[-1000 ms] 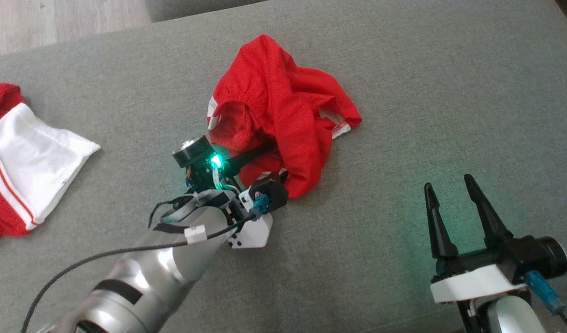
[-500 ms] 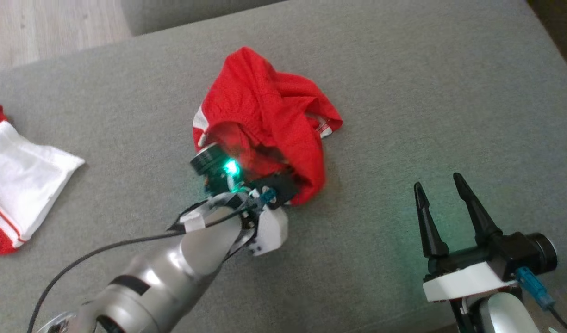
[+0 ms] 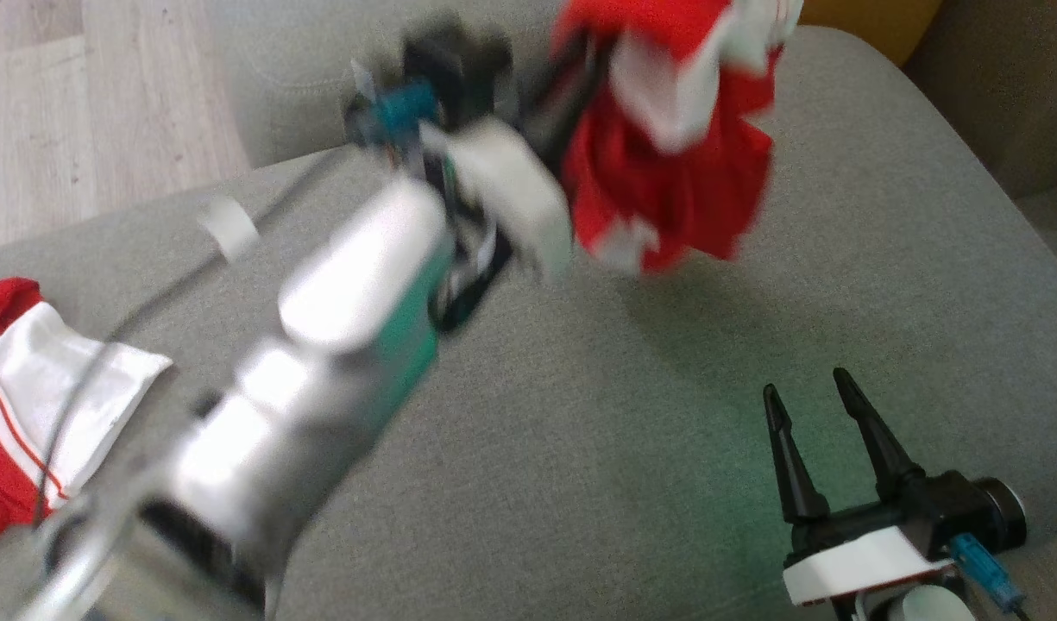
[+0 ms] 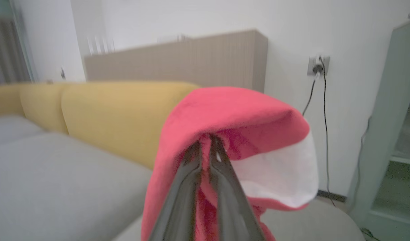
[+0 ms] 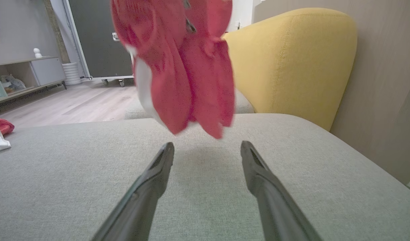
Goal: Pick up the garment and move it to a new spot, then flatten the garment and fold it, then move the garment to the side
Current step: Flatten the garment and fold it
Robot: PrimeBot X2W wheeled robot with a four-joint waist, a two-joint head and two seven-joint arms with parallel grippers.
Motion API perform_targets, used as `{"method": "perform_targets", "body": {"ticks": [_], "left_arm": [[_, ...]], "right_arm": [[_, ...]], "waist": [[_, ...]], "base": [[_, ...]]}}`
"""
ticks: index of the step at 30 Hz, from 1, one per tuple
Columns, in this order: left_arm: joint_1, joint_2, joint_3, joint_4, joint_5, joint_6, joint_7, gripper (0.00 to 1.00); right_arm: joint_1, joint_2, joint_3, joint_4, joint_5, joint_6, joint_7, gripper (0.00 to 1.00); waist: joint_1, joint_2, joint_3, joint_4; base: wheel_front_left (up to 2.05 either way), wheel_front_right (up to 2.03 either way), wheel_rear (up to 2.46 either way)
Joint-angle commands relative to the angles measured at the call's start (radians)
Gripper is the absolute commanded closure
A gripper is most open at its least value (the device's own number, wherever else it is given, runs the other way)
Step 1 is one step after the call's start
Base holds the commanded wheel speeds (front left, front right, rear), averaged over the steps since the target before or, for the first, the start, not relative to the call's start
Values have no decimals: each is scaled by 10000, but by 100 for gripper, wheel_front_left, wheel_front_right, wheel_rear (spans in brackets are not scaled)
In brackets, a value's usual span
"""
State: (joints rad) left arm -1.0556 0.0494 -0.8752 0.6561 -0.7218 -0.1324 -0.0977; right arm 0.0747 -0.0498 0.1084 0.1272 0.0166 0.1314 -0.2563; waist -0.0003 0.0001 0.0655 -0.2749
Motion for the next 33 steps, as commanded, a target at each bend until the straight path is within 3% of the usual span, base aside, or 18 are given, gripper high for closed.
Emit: {"method": "perform_targets", "body": {"ticks": [1,4,7,16,27,33], "left_arm": [[1091,498,-349,-118,-637,18,632,100],[2765,1044,-1253,164,-1317,18,1234,100],[4422,1387,-1762,632,-1673,18,1021,100],[5503,1594,-1905,502,-1344,442,-313,100],[4579,2794,-1246,-1093,-366,2083,-1293,100],[5810,3069,-1154,-2334,-742,2743,-1131,100]], "right_arm": [[-133,-23,191,-310,71,-7,-55,0],[-19,-14,238,-281,111,-7,-55,0],[83,-9,161,-322,207,-7,-55,0],[449,-6,-160,-309,143,-7,-55,0],[348,-70,-8,-120,223,-7,-55,0],[327,-86,44,-75,303,-7,-55,0]], "waist": [[3,-1,-62,67],[3,-1,-72,147],[3,-1,-120,337],[3,-1,-443,1288],[3,-1,-619,2298],[3,-1,-417,2594]], "base": [[0,0,0],[0,0,0],[0,0,0],[0,0,0],[0,0,0],[0,0,0]]}}
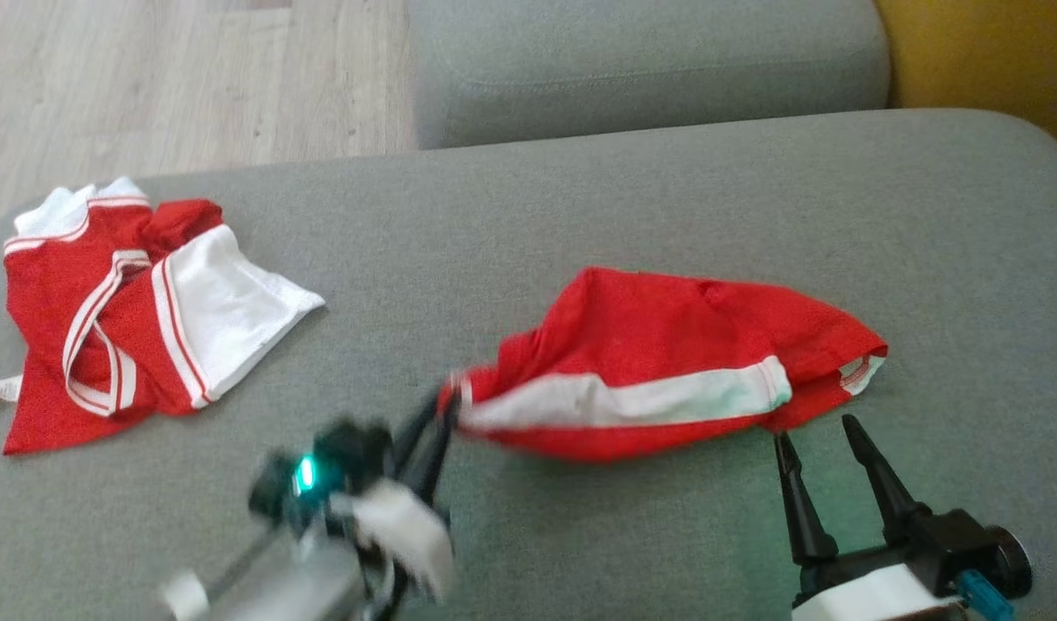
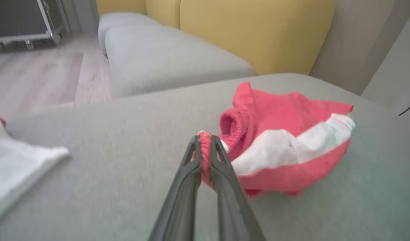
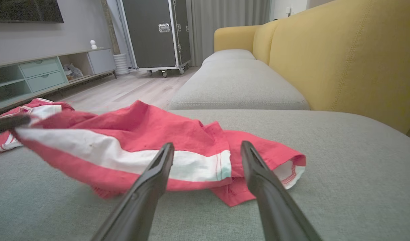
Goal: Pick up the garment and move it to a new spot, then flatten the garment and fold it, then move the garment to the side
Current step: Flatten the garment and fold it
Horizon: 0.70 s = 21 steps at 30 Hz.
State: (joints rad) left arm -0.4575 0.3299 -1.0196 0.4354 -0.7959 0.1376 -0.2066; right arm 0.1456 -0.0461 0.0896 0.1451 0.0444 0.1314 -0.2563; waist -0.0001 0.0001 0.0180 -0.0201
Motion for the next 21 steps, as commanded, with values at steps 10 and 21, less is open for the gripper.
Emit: {"method": "perform_targets", "body": {"ticks": [10,21], "left_arm": [[2334,729,199,-1971,-422,1607,-69,0],[655,1442,-62,-2054,515,1330,708,0]], "right_arm": [[-372,-124,68,-237,81,-7,-55,0],[-554,-122,370,-160,70,-7,-55,0]], "waist": [[1,-1,285,373],[1,-1,392,339]], "base": [[0,0,0],[0,0,0]]}}
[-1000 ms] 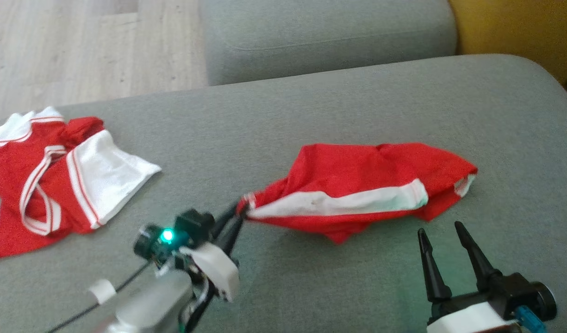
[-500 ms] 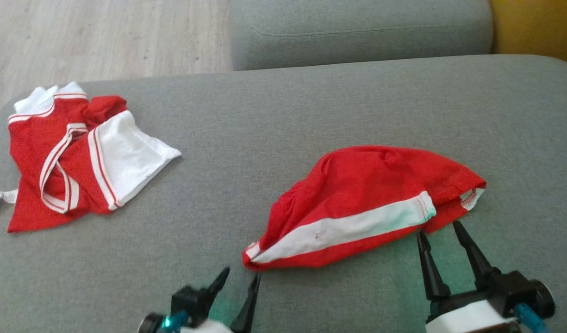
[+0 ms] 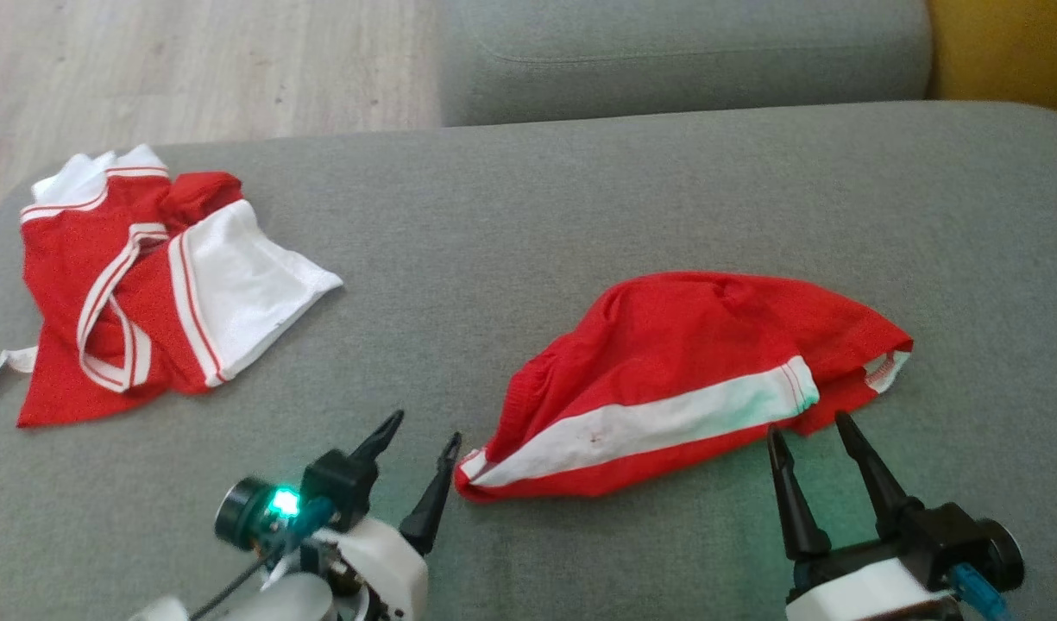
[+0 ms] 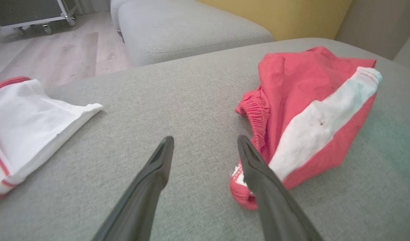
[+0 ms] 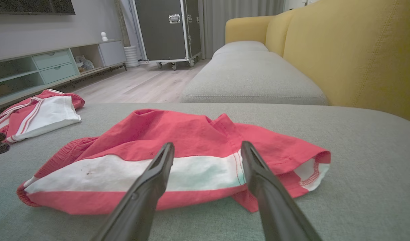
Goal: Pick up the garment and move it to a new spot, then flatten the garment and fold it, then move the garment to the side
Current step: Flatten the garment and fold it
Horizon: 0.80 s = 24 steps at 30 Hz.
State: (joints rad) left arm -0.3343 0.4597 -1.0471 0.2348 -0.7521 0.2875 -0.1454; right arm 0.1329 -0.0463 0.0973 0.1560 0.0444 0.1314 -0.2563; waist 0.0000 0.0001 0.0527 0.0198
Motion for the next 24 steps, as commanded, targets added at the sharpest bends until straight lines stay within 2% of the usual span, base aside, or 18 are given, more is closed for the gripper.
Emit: {"method": "perform_targets", "body": {"ticks": [1,4,11,17,18,19,20,21,24], "left_arm": [[-747,108,83,130,105,-392,264,0],[-1138,-31,-323,696,161,-963,810,0],[-1217,-85,-546,1059,275,-1052,955,0],[-1328,-156,-697,1487,576,-933,757,0],[-1334,-179,-694,1531,578,-940,703,21],[-1340,-203,-691,1567,575,-955,652,58],[-1344,-230,-688,1590,563,-977,606,75],[-1346,-247,-687,1599,561,-1012,533,100],[-1320,-283,-711,1657,492,-1173,434,100]], "right_arm": [[-459,-143,323,-265,70,-7,-55,0],[-565,-225,274,-265,71,-7,-55,0],[-577,-238,153,-295,78,-7,-55,0],[-588,-195,196,-266,93,-7,-55,0],[-585,-189,196,-262,95,-7,-55,0],[-581,-184,191,-261,95,-7,-55,0],[-575,-180,181,-265,93,-7,-55,0],[-570,-177,170,-267,90,-7,-55,0],[-558,-186,140,-254,83,-7,-55,0]], "waist": [[0,-1,78,-109],[0,-1,202,-325],[0,-1,367,-490],[0,-1,383,-606],[0,-1,375,-613],[0,-1,365,-617],[0,-1,354,-618],[0,-1,340,-621],[0,-1,295,-614]], "base": [[0,0,0],[0,0,0],[0,0,0],[0,0,0],[0,0,0],[0,0,0],[0,0,0],[0,0,0],[0,0,0]]}}
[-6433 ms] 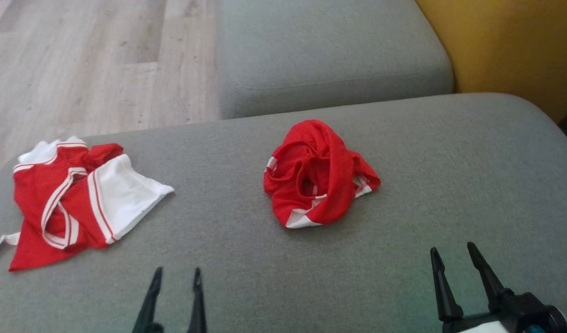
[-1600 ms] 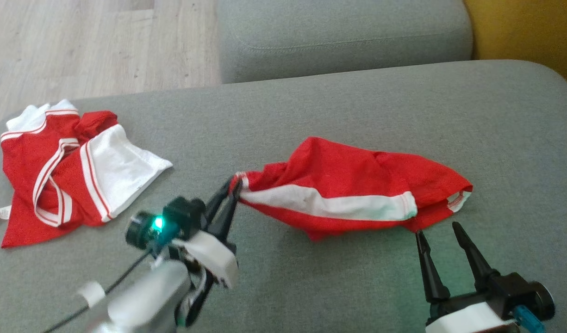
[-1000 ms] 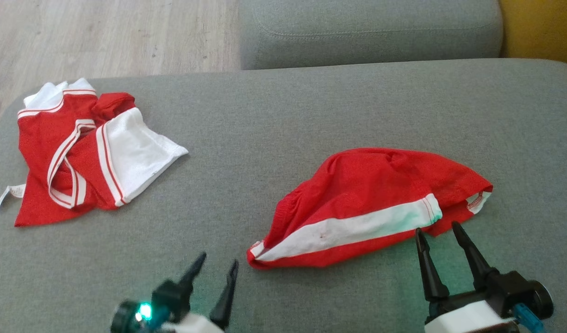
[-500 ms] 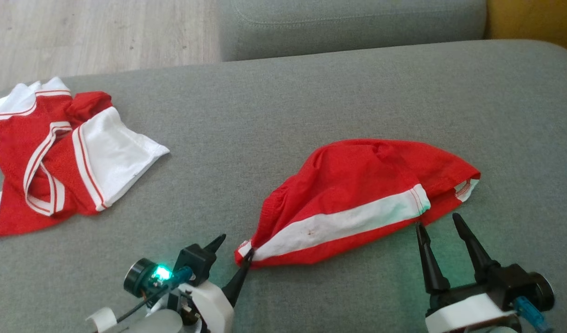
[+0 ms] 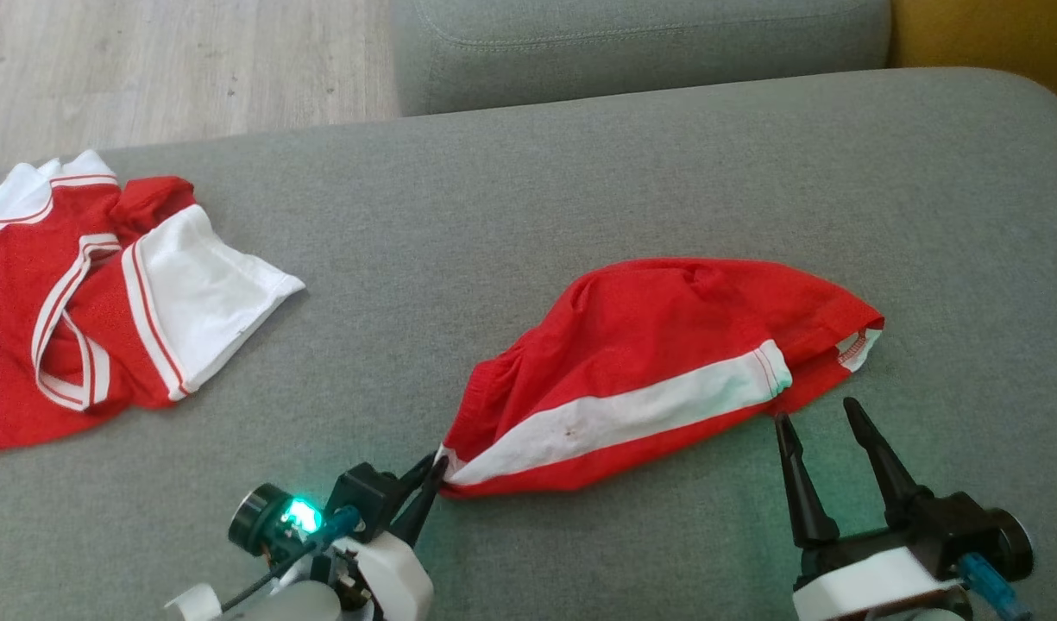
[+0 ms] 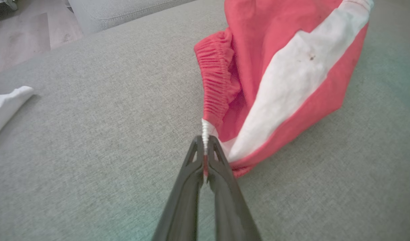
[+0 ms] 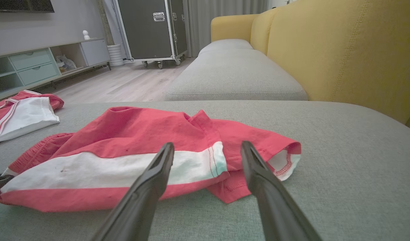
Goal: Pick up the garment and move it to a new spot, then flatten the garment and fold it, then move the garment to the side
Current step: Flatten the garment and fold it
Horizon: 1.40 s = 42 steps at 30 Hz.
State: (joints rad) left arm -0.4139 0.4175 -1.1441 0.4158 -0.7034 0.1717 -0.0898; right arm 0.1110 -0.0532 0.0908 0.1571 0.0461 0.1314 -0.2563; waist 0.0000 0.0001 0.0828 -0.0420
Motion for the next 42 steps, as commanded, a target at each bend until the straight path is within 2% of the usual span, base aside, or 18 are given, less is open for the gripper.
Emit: {"method": "perform_targets", "body": {"ticks": [1,7,11,16,22,26,27,28,29,32,35,38,42], "left_arm": [[-509,119,255,-128,-39,-78,-139,100],[-328,-88,805,-375,-851,-613,-805,100],[-359,100,1066,-676,-1134,-896,-998,100],[-463,351,1122,-892,-1136,-906,-937,100],[-526,356,1075,-1013,-1100,-848,-879,100],[-551,338,1059,-1053,-1092,-827,-874,100],[-561,338,1058,-1057,-1094,-825,-873,100],[-568,341,1057,-1055,-1098,-826,-874,100],[-571,346,1064,-1054,-1109,-826,-878,100],[-583,371,1147,-1063,-1189,-831,-934,100],[-686,373,1406,-1217,-1476,-1013,-1039,100],[-1257,450,1842,-1543,-1804,-1406,-1078,100],[-2892,347,2757,-1993,-2438,-2200,-1006,100]], "right_arm": [[-330,-124,196,-264,63,-7,-55,0],[-402,-193,216,-137,189,-7,-55,0],[-811,-388,381,372,552,-7,-55,0],[-1615,-870,867,1685,1178,-7,-55,0],[-2517,-1319,1616,3431,1772,-7,-55,0],[-2776,-1391,1934,3768,1966,-7,-55,3],[-2834,-1417,2029,3767,2015,-7,-55,31],[-2874,-1440,2105,3756,2056,-7,-55,81],[-2898,-1455,2173,3744,2101,-7,-55,100],[-2959,-1542,2297,3568,2216,-7,-55,100],[-3110,-1529,1795,2881,2426,-7,-55,100],[-3618,-1550,900,1868,2750,-7,-55,100],[-5196,-2190,184,1045,2895,-7,-55,100]], "waist": [[0,-1,-22,13],[0,-1,-75,147],[0,-1,-72,319],[0,-1,-49,548],[0,-1,31,747],[0,-1,84,789],[0,-1,101,795],[0,-1,115,794],[0,-1,124,787],[0,-1,140,752],[0,-1,220,698],[0,-1,435,575],[0,-1,964,364]], "base": [[0,0,0],[0,0,0],[0,0,0],[0,0,0],[0,0,0],[0,0,0],[0,0,0],[0,0,0],[0,0,0],[0,0,0],[0,0,0],[0,0,0],[0,0,0]]}}
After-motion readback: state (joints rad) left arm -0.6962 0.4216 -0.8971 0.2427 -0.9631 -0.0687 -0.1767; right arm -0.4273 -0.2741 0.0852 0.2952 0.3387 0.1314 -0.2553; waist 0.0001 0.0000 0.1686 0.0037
